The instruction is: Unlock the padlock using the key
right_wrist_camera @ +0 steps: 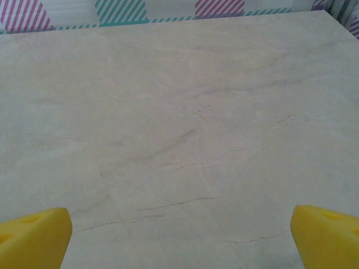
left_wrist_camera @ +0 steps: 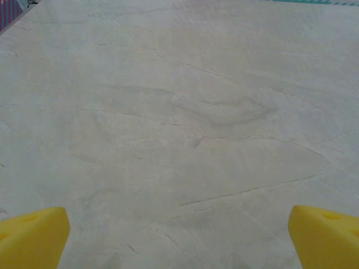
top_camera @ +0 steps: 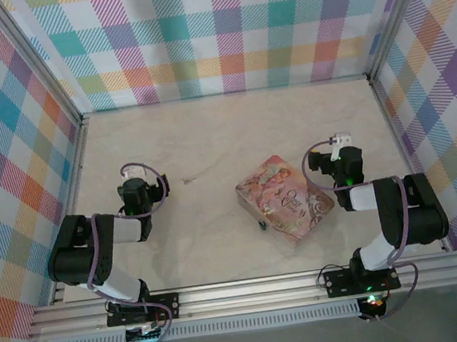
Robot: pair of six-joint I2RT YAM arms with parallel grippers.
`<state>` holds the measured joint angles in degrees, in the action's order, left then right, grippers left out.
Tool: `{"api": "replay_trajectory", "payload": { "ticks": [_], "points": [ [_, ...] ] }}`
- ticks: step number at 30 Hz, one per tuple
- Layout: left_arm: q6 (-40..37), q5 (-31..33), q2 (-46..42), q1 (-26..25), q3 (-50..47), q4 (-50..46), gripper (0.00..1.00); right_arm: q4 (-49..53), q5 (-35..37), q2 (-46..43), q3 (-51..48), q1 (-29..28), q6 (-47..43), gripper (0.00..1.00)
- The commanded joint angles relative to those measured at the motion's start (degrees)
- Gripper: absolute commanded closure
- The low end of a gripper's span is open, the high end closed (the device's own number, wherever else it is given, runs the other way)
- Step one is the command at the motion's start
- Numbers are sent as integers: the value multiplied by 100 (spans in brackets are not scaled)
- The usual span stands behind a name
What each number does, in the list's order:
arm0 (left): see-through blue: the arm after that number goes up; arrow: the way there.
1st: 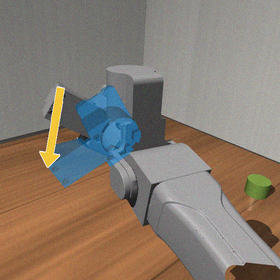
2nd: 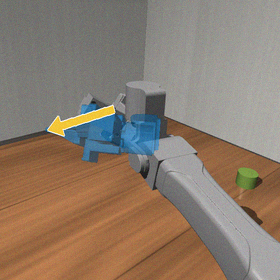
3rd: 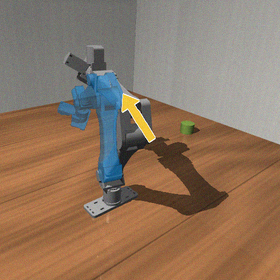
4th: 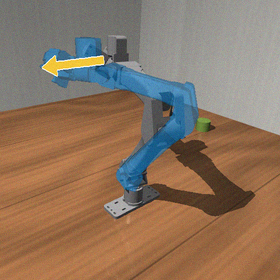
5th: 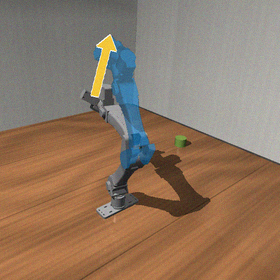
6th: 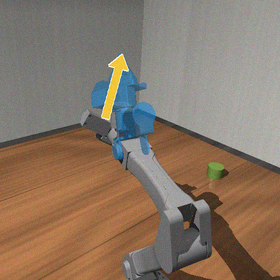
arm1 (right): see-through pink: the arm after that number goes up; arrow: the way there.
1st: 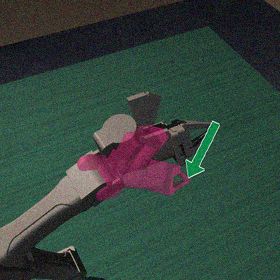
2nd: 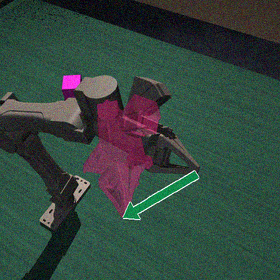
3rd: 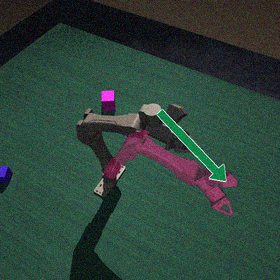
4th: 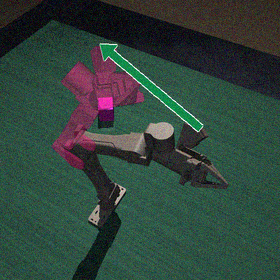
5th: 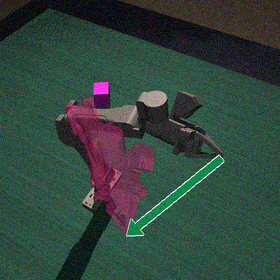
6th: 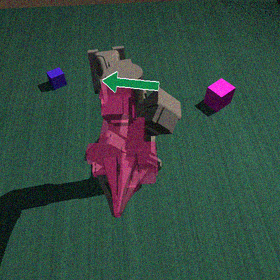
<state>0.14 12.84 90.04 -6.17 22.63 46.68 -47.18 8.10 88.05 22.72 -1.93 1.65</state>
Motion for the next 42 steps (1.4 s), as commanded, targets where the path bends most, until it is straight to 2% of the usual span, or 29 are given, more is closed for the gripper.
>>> {"api": "replay_trajectory", "payload": {
  "ticks": [1, 25, 28, 30, 34, 37, 40, 42],
  "points": [
    [-86, -89, -48, 81, 83, 72, 0, -239, 16, -25, -22, -32, 28, 0],
    [-80, -66, -76, 80, 65, 106, 0, -265, 65, -51, -32, -35, 34, 0],
    [4, 147, -560, 81, 451, -954, 0, 338, -50, -434, 122, -52, -42, 0],
    [55, 279, -854, 81, 775, -1714, 0, 1233, 144, -846, 349, -53, 96, 1],
    [129, 59, -1290, 81, 1065, -2274, 0, 2027, 129, -1584, 511, -38, 375, 0],
    [631, -256, -1589, 90, 1478, -2989, 0, 2864, 10, -2178, 751, -39, 824, 0],
    [1519, -1020, -1729, 99, 2021, -3906, 0, 3981, -29, -2839, 1024, -38, 1779, 0],
    [2071, -1416, -1599, 106, 2506, -4629, 0, 5387, 531, -3246, 1312, -22, 3154, 0]
  ]
}}
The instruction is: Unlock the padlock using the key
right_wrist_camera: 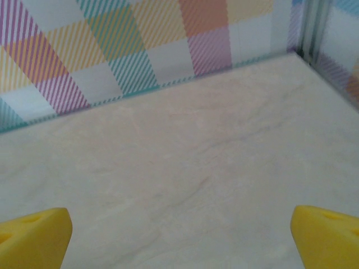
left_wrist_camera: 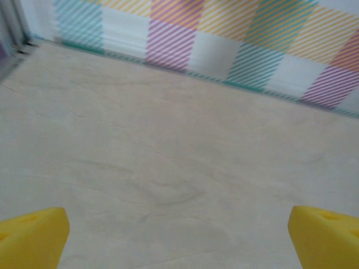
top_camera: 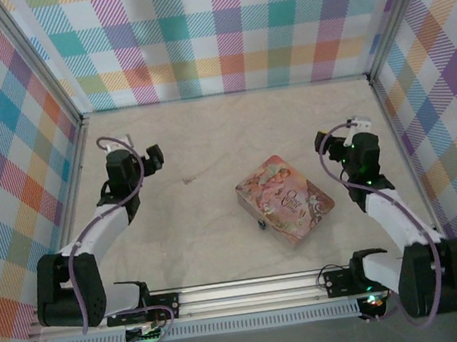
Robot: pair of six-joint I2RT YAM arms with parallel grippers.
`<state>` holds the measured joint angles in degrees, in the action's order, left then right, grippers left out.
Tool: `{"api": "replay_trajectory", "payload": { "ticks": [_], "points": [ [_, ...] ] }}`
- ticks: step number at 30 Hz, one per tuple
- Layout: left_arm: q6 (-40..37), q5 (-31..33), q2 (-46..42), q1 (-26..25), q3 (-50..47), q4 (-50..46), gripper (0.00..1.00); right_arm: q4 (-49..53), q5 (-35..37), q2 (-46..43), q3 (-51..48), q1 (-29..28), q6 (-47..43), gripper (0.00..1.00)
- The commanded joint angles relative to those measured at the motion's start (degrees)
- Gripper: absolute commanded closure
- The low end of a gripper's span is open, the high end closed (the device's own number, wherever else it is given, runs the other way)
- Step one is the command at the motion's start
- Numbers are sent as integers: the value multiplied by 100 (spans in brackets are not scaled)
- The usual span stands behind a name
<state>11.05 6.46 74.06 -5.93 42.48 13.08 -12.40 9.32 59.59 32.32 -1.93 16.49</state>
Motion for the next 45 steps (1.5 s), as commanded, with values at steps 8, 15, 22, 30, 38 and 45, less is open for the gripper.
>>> {"api": "replay_trajectory", "payload": {
  "ticks": [8, 15, 22, 30, 38, 45],
  "points": [
    [1487, -2942, 794, -215, 1218, -1577, 0, 3643, -803, -1329, 634, 64, 2035, 0],
    [1070, -3319, 1645, -1258, 2166, -2424, 2, 5491, -1500, -1725, 680, 49, 2902, 0],
    [764, -3668, 2712, -2085, 3203, -3029, 6, 6127, -1983, -2003, 350, -129, 3494, 0],
    [514, -4031, 3569, -2694, 3886, -3455, 10, 6193, -2356, -2044, 65, -549, 3855, 1],
    [485, -4076, 3470, -2956, 3730, -3501, 16, 5242, -2576, -1694, -84, -799, 4143, 6],
    [691, -3944, 2909, -2960, 3055, -3223, 21, 4330, -2630, -666, 261, -832, 3947, 11]
  ]
}}
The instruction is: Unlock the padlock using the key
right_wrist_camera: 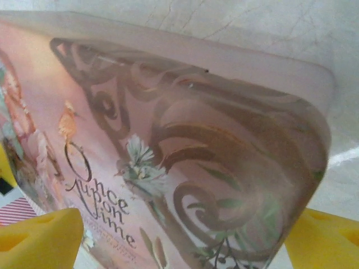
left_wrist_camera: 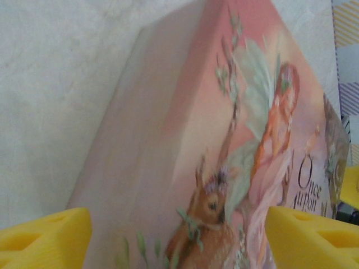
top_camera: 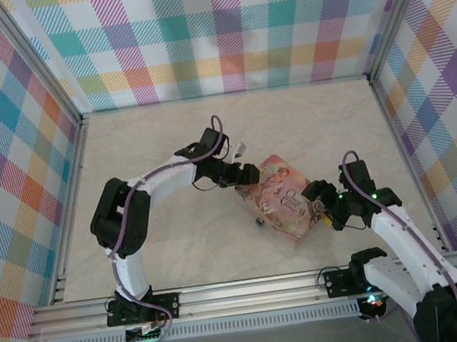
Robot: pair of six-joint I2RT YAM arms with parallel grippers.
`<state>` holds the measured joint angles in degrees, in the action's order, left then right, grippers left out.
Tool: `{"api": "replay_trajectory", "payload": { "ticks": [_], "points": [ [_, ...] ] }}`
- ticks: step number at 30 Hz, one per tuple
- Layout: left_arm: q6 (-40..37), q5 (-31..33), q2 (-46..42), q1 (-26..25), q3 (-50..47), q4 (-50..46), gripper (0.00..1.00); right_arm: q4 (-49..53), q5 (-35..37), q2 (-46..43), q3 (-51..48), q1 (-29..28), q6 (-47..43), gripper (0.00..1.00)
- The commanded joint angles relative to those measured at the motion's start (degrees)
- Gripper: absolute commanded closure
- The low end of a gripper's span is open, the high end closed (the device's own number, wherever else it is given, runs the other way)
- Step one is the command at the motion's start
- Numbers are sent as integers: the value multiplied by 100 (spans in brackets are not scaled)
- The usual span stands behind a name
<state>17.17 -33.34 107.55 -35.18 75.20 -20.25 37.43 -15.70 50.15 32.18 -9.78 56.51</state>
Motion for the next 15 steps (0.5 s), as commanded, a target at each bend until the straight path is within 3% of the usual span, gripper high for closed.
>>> {"api": "replay_trajectory", "payload": {
  "ticks": [1, 15],
  "points": [
    [108, 82, -531, -33, -313, 145, 22, -741, -126, 426, 340, -50, -101, 12],
    [849, 763, -1722, -31, -1665, 939, 31, -1554, -406, 2956, 1825, -339, -1097, 29]
  ]
}}
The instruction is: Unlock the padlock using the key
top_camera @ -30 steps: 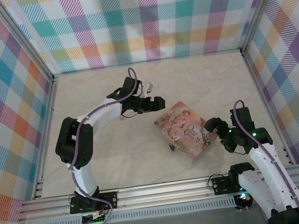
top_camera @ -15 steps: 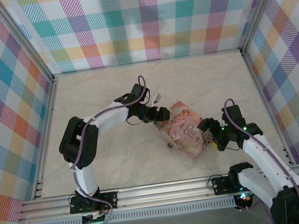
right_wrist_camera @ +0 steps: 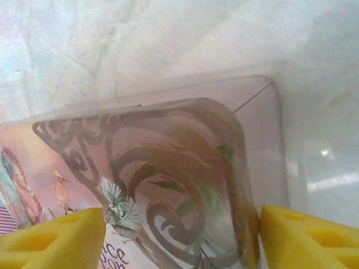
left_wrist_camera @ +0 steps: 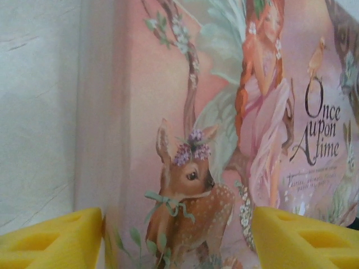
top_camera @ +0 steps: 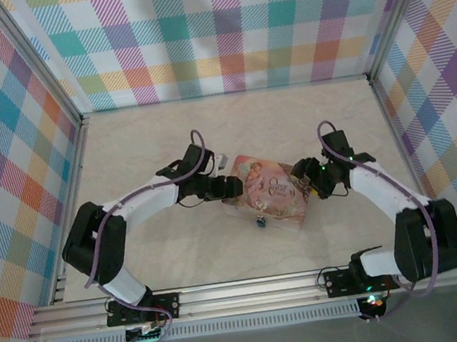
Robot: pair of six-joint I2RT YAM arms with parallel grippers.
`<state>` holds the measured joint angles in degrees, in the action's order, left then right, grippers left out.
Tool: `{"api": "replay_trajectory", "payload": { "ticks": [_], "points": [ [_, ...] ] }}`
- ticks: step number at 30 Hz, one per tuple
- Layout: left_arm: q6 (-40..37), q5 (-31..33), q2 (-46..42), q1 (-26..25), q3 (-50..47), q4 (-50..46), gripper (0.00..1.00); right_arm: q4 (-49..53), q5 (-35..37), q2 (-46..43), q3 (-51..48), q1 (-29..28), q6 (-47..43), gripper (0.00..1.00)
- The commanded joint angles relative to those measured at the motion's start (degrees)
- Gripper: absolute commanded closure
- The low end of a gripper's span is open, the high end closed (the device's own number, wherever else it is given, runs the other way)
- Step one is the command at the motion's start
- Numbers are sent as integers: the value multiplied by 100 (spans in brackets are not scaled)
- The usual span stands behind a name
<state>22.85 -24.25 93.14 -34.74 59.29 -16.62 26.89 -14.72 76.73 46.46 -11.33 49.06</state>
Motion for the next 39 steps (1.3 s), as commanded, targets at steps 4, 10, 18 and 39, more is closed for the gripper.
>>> {"api": "replay_trajectory", "payload": {
  "ticks": [4, 10, 18, 39],
  "points": [
    [384, 146, -368, -77, -81, 651, 31, -493, -450, 836, 853, -233, -602, 29],
    [439, 467, -30, -76, 275, 625, 31, -500, -423, 1536, 1484, -237, -918, 29],
    [470, 988, 383, -61, 716, 608, 30, -484, -277, 2153, 2107, -229, -1200, 28],
    [650, 1600, 259, 119, 595, 449, 15, -333, -67, 2502, 2703, -223, -1294, 22]
  ]
}}
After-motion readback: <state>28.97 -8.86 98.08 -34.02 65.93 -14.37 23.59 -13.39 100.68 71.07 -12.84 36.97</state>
